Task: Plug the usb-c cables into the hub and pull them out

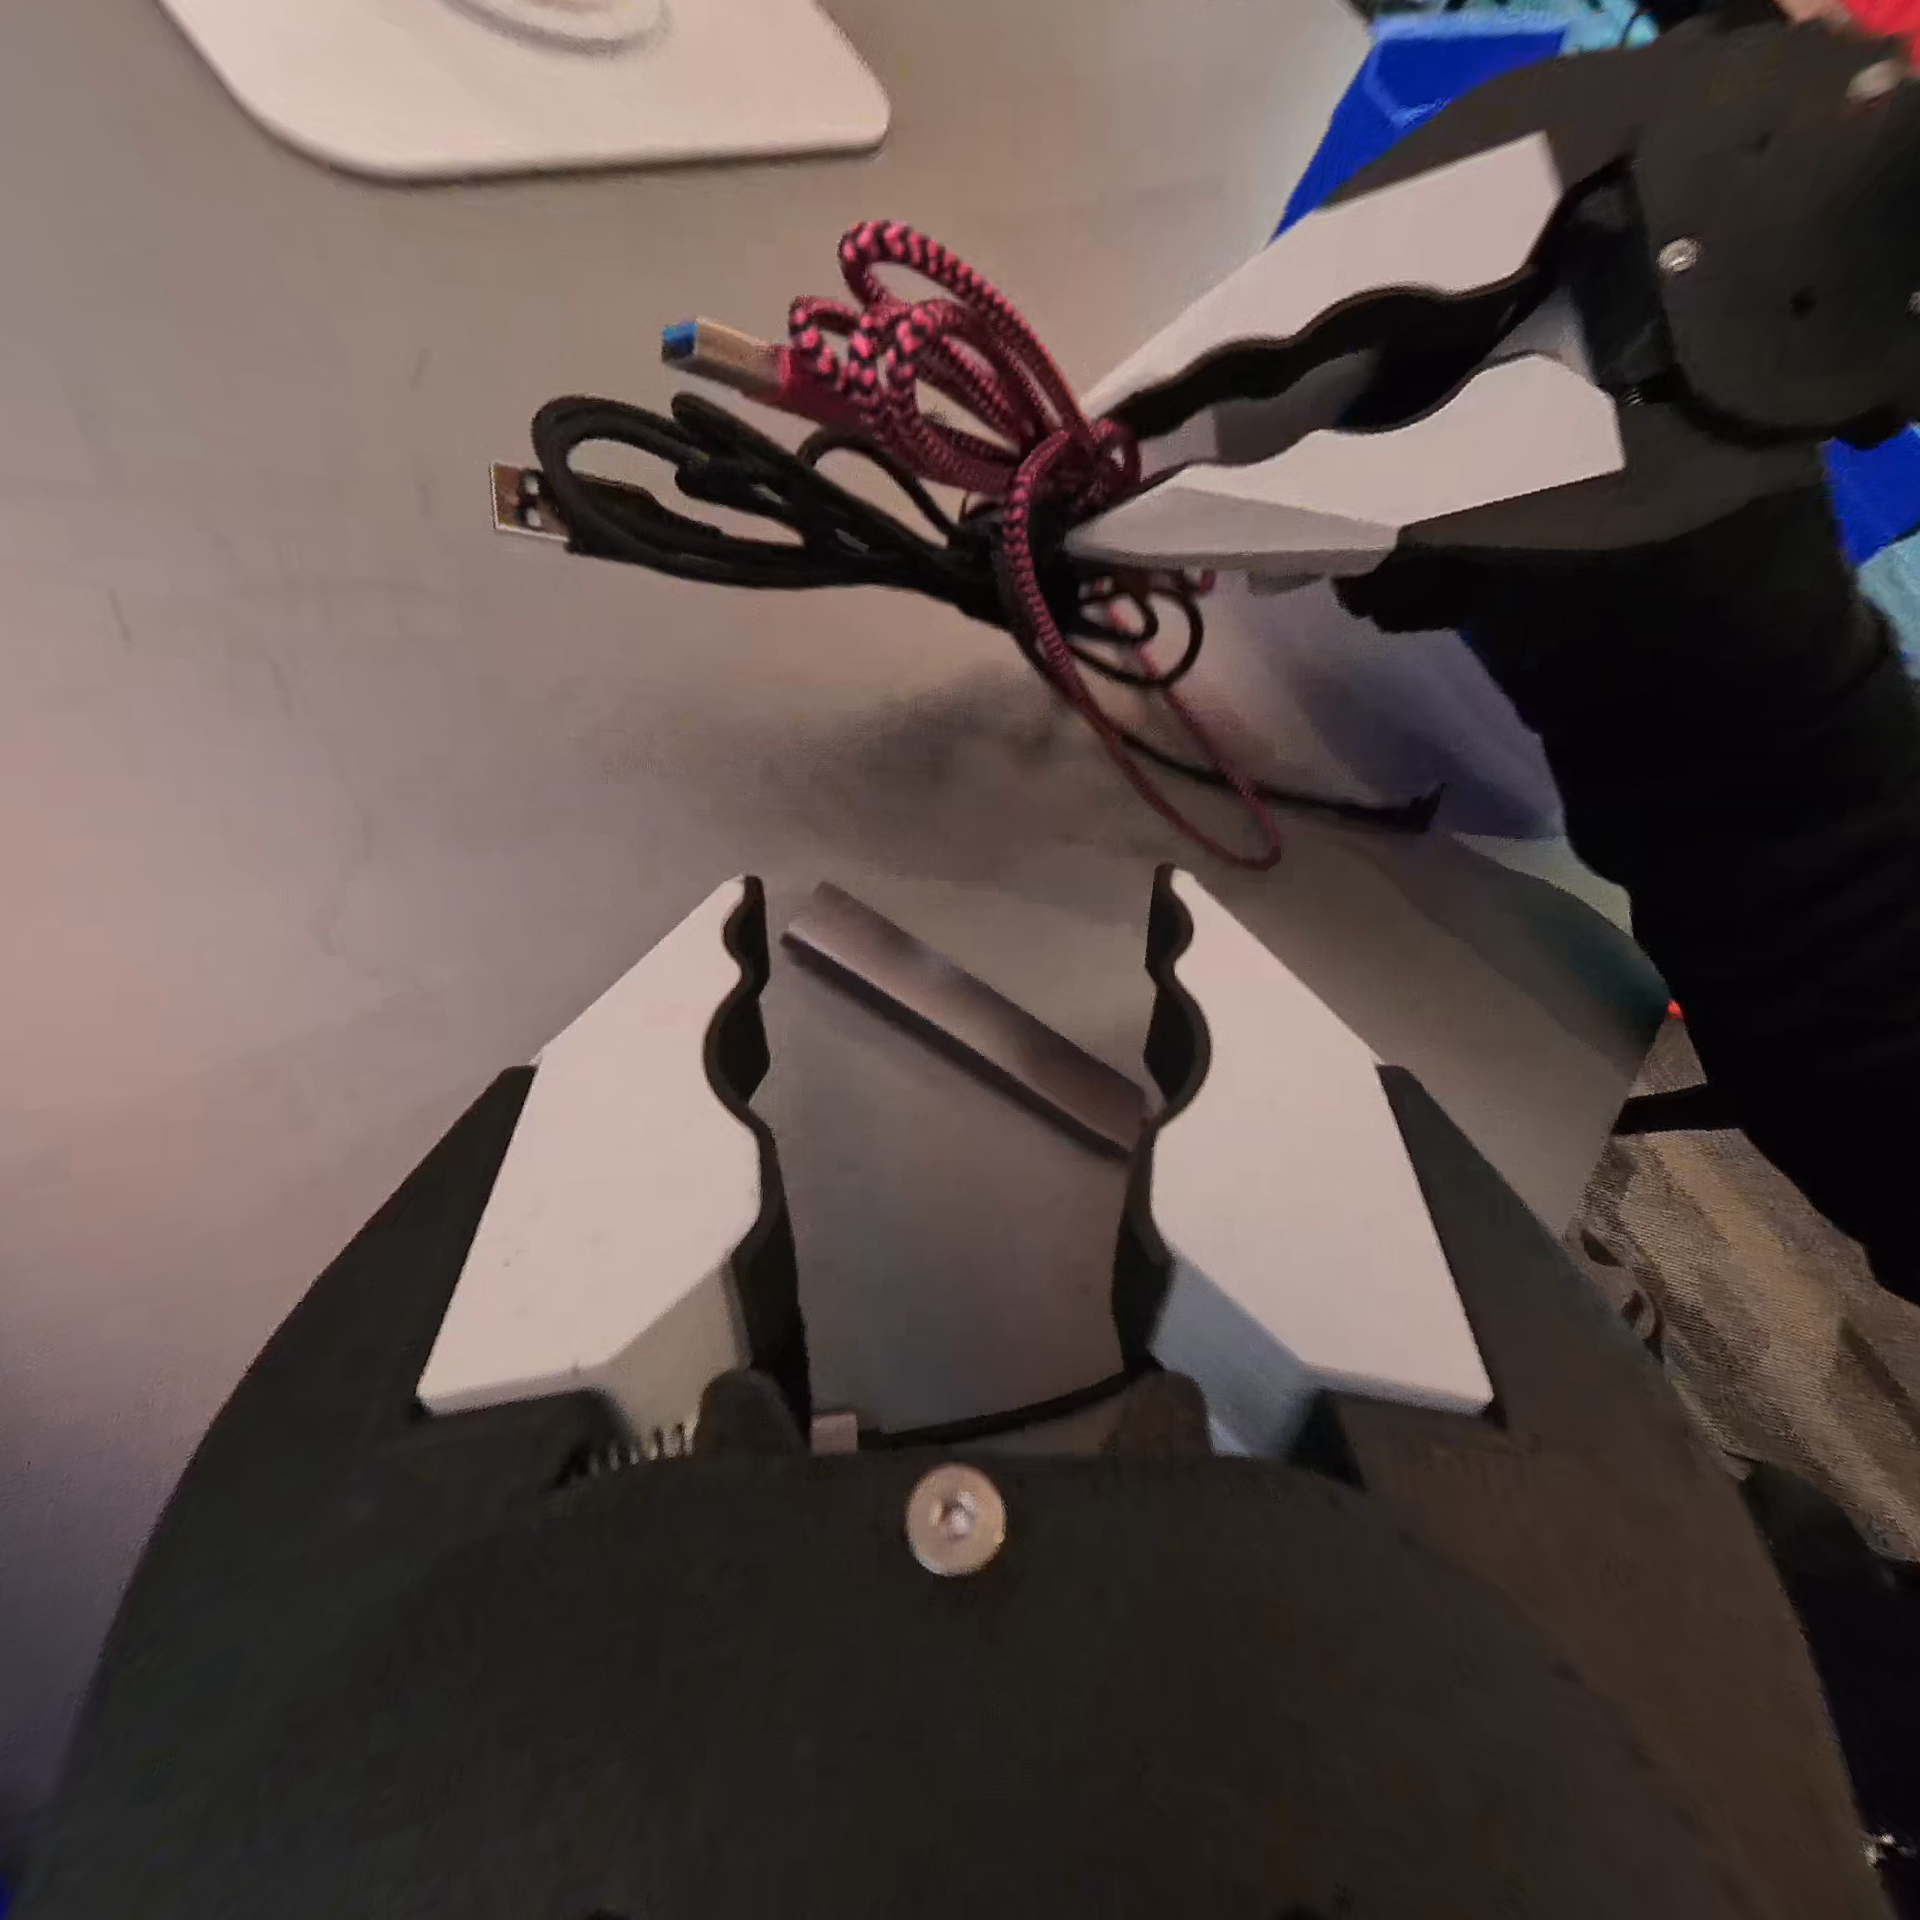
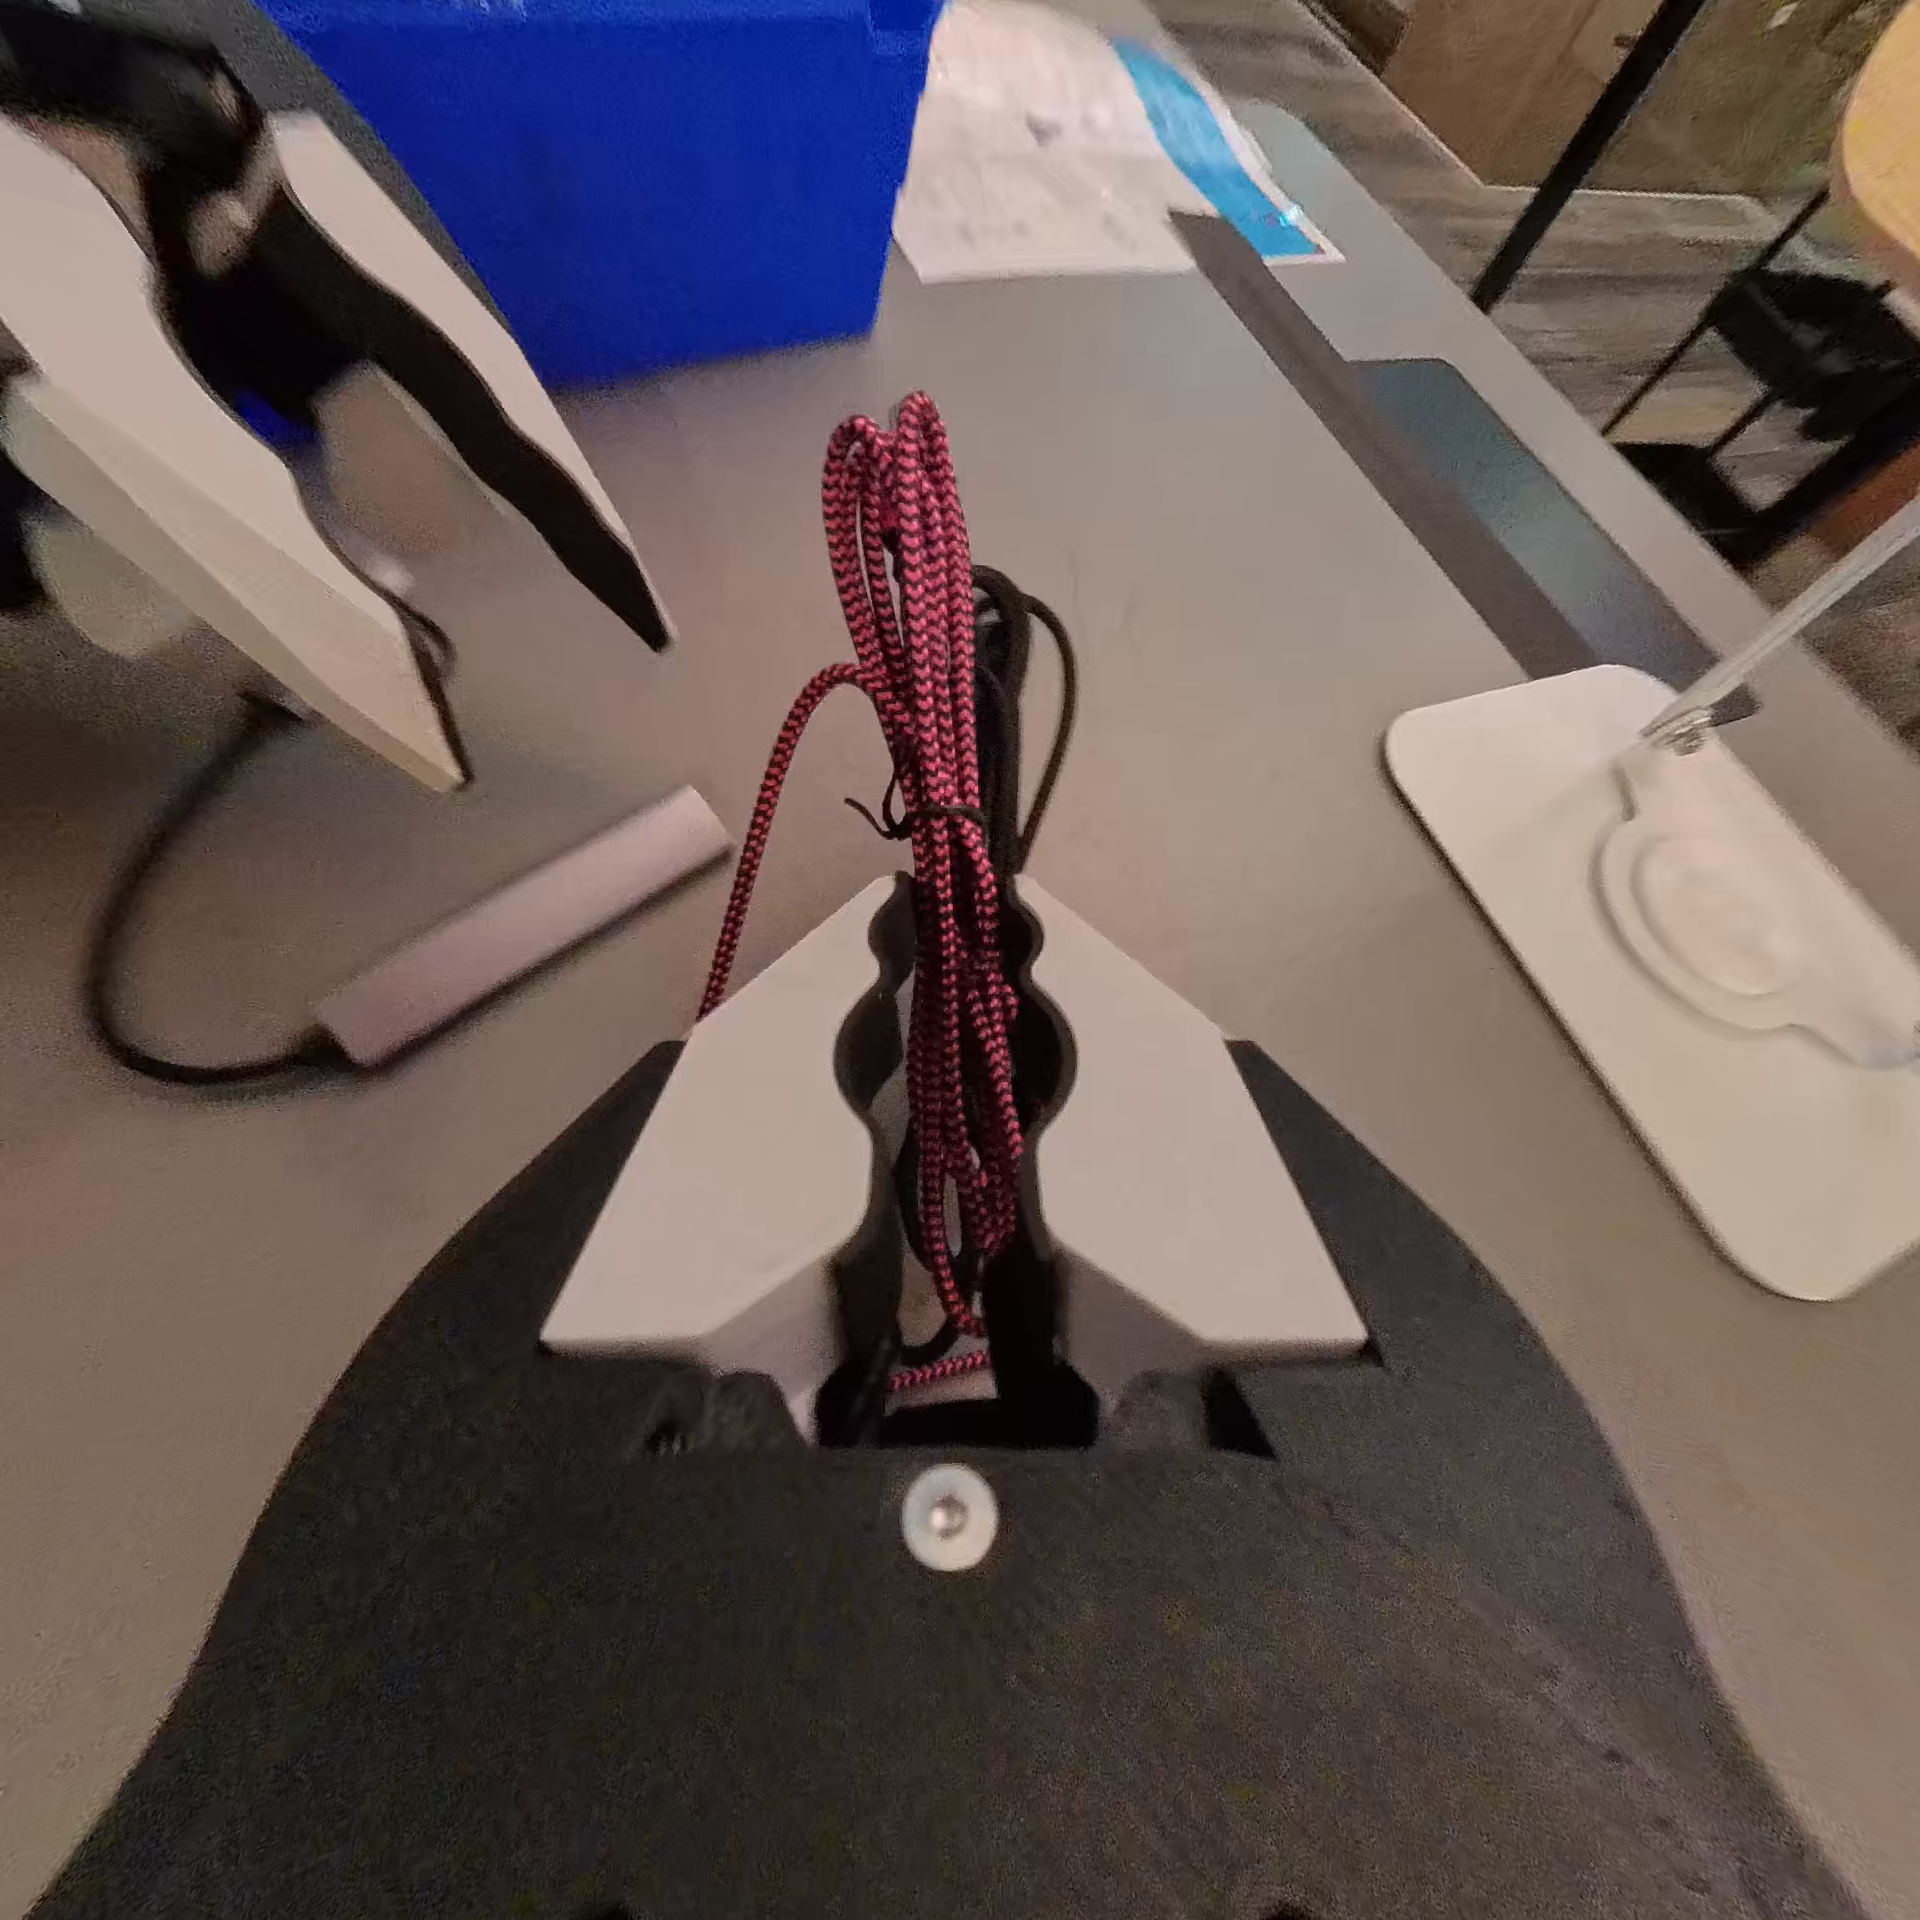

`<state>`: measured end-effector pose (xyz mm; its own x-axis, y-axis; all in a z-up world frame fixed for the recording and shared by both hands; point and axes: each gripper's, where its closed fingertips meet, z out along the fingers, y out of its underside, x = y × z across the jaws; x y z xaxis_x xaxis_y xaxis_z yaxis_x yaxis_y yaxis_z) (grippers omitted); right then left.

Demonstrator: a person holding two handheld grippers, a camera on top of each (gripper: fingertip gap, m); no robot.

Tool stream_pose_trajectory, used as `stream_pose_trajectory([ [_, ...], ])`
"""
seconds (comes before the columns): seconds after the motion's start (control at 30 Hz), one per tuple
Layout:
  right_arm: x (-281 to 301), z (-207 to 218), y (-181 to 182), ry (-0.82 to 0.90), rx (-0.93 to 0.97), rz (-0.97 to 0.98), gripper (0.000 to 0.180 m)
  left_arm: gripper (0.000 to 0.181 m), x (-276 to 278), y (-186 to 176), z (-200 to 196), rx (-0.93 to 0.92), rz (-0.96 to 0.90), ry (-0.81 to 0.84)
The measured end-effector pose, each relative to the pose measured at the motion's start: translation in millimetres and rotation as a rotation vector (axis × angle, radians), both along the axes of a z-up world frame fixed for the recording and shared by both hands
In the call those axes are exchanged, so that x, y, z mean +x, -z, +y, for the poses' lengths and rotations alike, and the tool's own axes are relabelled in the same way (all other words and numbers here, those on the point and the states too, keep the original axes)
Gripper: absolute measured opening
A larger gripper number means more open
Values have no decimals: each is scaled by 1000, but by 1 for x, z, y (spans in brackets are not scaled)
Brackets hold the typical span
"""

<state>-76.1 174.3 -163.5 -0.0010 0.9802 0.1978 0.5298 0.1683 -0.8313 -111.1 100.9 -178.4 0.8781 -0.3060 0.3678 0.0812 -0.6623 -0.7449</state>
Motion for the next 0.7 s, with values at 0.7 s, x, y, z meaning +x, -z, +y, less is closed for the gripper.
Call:
stream_pose_trajectory([
  [0.7, 7, -18, -9, -14, -34, 106, 10, 15, 33, -46, 66, 87, -496, 47],
])
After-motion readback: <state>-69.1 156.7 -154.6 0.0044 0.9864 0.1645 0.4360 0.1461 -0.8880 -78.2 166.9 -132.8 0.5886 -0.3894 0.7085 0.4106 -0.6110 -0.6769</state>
